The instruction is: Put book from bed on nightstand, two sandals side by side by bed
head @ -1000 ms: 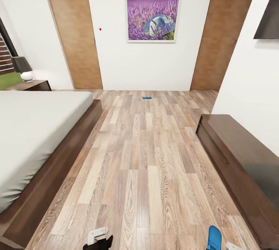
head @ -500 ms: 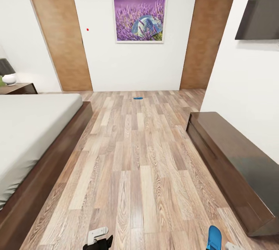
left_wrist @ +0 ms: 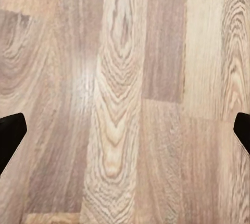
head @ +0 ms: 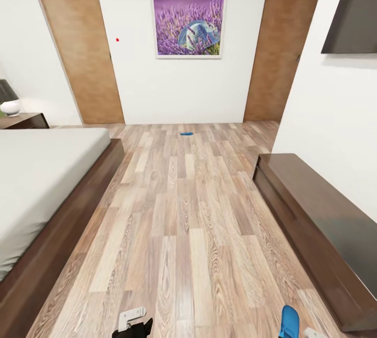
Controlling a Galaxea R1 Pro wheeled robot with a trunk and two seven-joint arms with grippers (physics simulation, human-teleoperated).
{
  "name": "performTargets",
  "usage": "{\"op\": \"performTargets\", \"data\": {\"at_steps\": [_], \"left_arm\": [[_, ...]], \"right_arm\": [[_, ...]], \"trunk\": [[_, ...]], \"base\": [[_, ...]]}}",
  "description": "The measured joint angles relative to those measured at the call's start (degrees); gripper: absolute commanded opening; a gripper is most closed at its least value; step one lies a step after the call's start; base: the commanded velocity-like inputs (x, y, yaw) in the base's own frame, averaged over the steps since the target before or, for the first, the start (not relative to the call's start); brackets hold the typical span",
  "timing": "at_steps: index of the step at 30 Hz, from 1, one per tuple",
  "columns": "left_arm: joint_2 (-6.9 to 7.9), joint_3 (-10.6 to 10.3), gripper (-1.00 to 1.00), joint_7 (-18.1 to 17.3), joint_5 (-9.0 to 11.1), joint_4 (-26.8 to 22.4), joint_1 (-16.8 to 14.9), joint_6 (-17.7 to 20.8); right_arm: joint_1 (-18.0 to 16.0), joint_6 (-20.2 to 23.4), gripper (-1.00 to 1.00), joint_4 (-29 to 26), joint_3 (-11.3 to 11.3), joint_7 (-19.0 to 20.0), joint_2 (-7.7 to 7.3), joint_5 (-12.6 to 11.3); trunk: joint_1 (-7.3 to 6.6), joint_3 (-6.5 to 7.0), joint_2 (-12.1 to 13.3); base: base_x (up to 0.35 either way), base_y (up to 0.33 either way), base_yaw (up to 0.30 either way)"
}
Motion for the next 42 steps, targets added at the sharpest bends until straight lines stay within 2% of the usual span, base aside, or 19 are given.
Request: {"op": "performTargets", "data": {"at_steps": [11, 13, 16, 18, 19, 21, 22, 25, 29, 42], "left_arm": [[0.00, -0.01, 1.00, 0.04, -0.06, 0.00, 0.00, 0.05], [0.00, -0.01, 1.00, 0.07, -0.08, -0.02, 0.00, 0.08], [-0.02, -0.04, 1.00, 0.08, -0.17, -0.03, 0.00, 0.10], [-0.06, -0.07, 1.00, 0.08, -0.23, 0.01, 0.00, 0.15], [-0.08, -0.10, 1.00, 0.08, -0.25, 0.03, 0.00, 0.17], [-0.08, -0.11, 1.00, 0.08, -0.26, 0.05, 0.00, 0.18], [-0.09, -0.11, 1.00, 0.08, -0.26, 0.05, 0.00, 0.21], [-0.09, -0.12, 1.00, 0.01, -0.26, 0.05, 0.00, 0.25], [-0.09, -0.15, 1.00, -0.01, -0.26, 0.05, 0.00, 0.27], [-0.09, -0.10, 1.00, -0.01, -0.26, 0.05, 0.00, 0.27]], "right_arm": [[0.01, 0.00, -1.00, 0.31, 0.12, -0.46, 0.07, 0.10], [0.01, 0.00, -1.00, 1.40, 0.18, -2.19, 0.07, 0.14], [0.00, -0.05, -1.00, 2.49, 0.15, -7.74, 0.08, 0.28], [0.00, -0.48, -1.00, 2.57, 0.19, -8.42, 0.08, 0.54], [0.00, -0.97, -1.00, 2.59, 0.33, -8.48, 0.08, 1.70], [0.00, -1.27, -1.00, 2.62, 0.46, -6.46, 0.06, 5.72], [0.00, -1.34, -1.00, 2.62, 0.48, -4.19, 0.04, 7.72], [0.00, -1.58, -1.00, 2.69, 0.43, 5.90, -0.09, 12.38], [0.00, -1.67, -1.00, 2.71, 0.28, 9.24, -0.04, 13.35], [0.00, -1.71, -1.00, 2.72, 0.17, 9.81, -0.09, 13.24]], "trunk": [[0.00, 0.00, 0.00], [0.00, 0.00, 0.00], [0.00, 0.00, 0.00], [0.00, 0.00, 0.00], [0.00, 0.00, 0.00], [0.00, 0.00, 0.00], [0.00, 0.00, 0.00], [0.00, 0.00, 0.00], [0.00, 0.00, 0.00], [0.00, 0.00, 0.00]], "base": [[0.326, 0.000, 0.000], [0.326, 0.000, 0.000], [0.326, 0.000, 0.000], [0.326, 0.000, 0.000], [0.326, 0.000, 0.000], [0.326, 0.000, 0.000], [0.326, 0.000, 0.000], [0.326, 0.000, 0.000], [0.326, 0.000, 0.000], [0.326, 0.000, 0.000]]}}
